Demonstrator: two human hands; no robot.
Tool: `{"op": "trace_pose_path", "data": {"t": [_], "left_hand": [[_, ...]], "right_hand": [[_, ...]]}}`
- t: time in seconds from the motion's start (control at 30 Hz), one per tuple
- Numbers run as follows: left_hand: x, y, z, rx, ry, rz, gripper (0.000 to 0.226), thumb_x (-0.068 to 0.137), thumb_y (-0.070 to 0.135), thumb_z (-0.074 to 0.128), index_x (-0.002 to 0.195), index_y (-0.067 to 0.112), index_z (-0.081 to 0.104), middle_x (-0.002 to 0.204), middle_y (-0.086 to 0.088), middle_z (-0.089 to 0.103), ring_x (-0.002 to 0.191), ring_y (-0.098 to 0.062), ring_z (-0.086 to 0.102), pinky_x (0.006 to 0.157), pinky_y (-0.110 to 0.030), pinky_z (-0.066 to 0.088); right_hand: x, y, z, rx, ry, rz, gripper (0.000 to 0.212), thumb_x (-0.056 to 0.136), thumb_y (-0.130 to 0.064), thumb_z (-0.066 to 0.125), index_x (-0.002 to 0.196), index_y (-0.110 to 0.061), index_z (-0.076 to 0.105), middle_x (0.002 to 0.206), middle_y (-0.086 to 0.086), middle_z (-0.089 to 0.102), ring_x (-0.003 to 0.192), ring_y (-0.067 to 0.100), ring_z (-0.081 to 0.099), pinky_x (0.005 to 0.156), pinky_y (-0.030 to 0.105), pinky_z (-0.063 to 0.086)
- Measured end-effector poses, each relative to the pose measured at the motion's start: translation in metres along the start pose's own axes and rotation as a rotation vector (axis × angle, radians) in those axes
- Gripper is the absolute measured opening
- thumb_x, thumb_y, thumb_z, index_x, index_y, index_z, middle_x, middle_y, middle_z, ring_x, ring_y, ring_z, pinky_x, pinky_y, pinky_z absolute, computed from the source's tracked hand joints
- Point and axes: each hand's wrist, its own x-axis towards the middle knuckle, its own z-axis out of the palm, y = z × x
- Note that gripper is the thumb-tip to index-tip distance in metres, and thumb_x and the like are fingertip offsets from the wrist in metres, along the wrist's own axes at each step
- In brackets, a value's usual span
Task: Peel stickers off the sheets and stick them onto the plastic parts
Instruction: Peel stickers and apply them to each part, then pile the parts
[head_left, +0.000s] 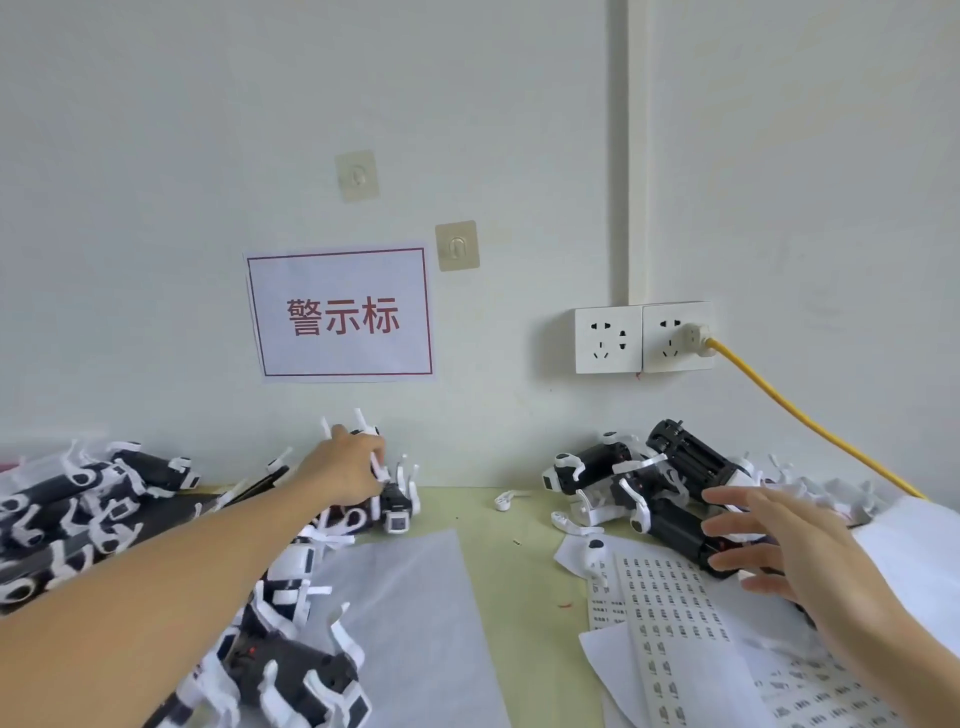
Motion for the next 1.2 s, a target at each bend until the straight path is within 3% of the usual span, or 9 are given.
{"op": "trace_pose_path", "data": {"t": [0.1, 0.23, 0.33, 0.43, 0.53, 0.63, 0.87, 1.0, 1.2], "left_hand": [[0.000, 0.020, 0.000, -0.165, 0.042, 0.026, 0.010, 0.089, 0.025, 0.061, 0.098, 0.031, 0.060, 0.116, -0.008, 0.051, 0.092, -0.027, 0.060, 0.083, -0.035, 0.052], [-0.003, 0.041, -0.014, -0.620, 0.055, 0.065, 0.034, 0.089, 0.021, 0.062, 0.118, 0.039, 0.054, 0.101, -0.010, 0.065, 0.077, -0.026, 0.071, 0.054, -0.034, 0.058], [-0.003, 0.023, -0.026, -0.526, 0.161, 0.071, 0.018, 0.090, 0.035, 0.061, 0.107, 0.041, 0.059, 0.103, -0.007, 0.072, 0.093, -0.028, 0.069, 0.072, -0.034, 0.057], [-0.007, -0.027, -0.016, -0.072, 0.022, -0.227, 0.061, 0.087, 0.070, 0.049, 0.141, 0.042, 0.039, 0.152, -0.008, 0.042, 0.136, -0.039, 0.039, 0.107, -0.054, 0.037], [-0.025, -0.067, 0.006, -0.414, -0.192, -0.425, 0.081, 0.090, 0.061, 0.059, 0.154, 0.032, 0.017, 0.154, -0.016, 0.034, 0.138, -0.038, 0.034, 0.114, -0.050, 0.031], [-0.036, -0.067, 0.018, -0.509, -0.081, -0.419, 0.064, 0.086, 0.046, 0.065, 0.139, 0.034, 0.032, 0.129, -0.013, 0.055, 0.123, -0.035, 0.047, 0.106, -0.042, 0.038], [-0.040, 0.001, 0.029, -0.760, -0.079, -0.116, 0.035, 0.093, 0.024, 0.057, 0.126, 0.034, 0.056, 0.126, 0.000, 0.058, 0.099, -0.013, 0.057, 0.083, -0.030, 0.043], [-0.056, 0.001, -0.005, -0.318, -0.144, 0.143, 0.033, 0.093, 0.042, 0.057, 0.126, 0.036, 0.058, 0.113, 0.010, 0.063, 0.098, -0.014, 0.063, 0.083, -0.027, 0.049], [-0.138, -0.040, -0.084, -0.204, -0.862, 0.224, 0.098, 0.064, 0.077, 0.073, 0.137, 0.077, 0.006, 0.163, 0.020, 0.010, 0.149, -0.013, 0.017, 0.120, -0.039, 0.022]], "right_hand": [[0.001, 0.002, 0.000, 0.004, -0.005, -0.007, 0.036, 0.107, -0.024, 0.040, 0.098, -0.025, 0.075, 0.091, 0.006, 0.076, 0.078, 0.032, 0.072, 0.071, 0.043, 0.051], [0.001, 0.003, 0.000, 0.008, -0.002, -0.013, 0.036, 0.107, -0.024, 0.040, 0.097, -0.026, 0.075, 0.090, 0.005, 0.076, 0.075, 0.031, 0.073, 0.070, 0.043, 0.051], [0.002, 0.004, 0.000, 0.008, -0.003, -0.011, 0.036, 0.107, -0.024, 0.040, 0.098, -0.025, 0.075, 0.090, 0.005, 0.076, 0.076, 0.031, 0.073, 0.071, 0.043, 0.051], [0.001, 0.004, 0.001, 0.005, -0.003, -0.007, 0.036, 0.107, -0.025, 0.040, 0.099, -0.026, 0.075, 0.090, 0.003, 0.076, 0.077, 0.031, 0.073, 0.072, 0.043, 0.051], [0.000, 0.005, 0.001, 0.007, 0.001, -0.007, 0.036, 0.106, -0.027, 0.042, 0.097, -0.030, 0.076, 0.087, 0.000, 0.077, 0.075, 0.028, 0.074, 0.071, 0.043, 0.052], [0.000, 0.006, 0.001, 0.002, 0.011, -0.012, 0.037, 0.106, -0.028, 0.042, 0.094, -0.032, 0.076, 0.086, -0.001, 0.077, 0.073, 0.027, 0.074, 0.067, 0.040, 0.050], [-0.002, 0.006, 0.004, -0.014, 0.009, -0.006, 0.034, 0.107, -0.028, 0.042, 0.099, -0.030, 0.075, 0.087, 0.001, 0.077, 0.075, 0.032, 0.074, 0.068, 0.042, 0.053], [0.000, 0.006, 0.002, -0.028, 0.008, 0.000, 0.038, 0.107, -0.028, 0.041, 0.092, -0.033, 0.076, 0.085, 0.001, 0.077, 0.076, 0.034, 0.073, 0.068, 0.041, 0.051], [0.000, 0.009, 0.001, -0.055, 0.023, -0.009, 0.042, 0.107, -0.029, 0.041, 0.088, -0.037, 0.077, 0.085, -0.001, 0.077, 0.074, 0.034, 0.073, 0.069, 0.042, 0.052]]}}
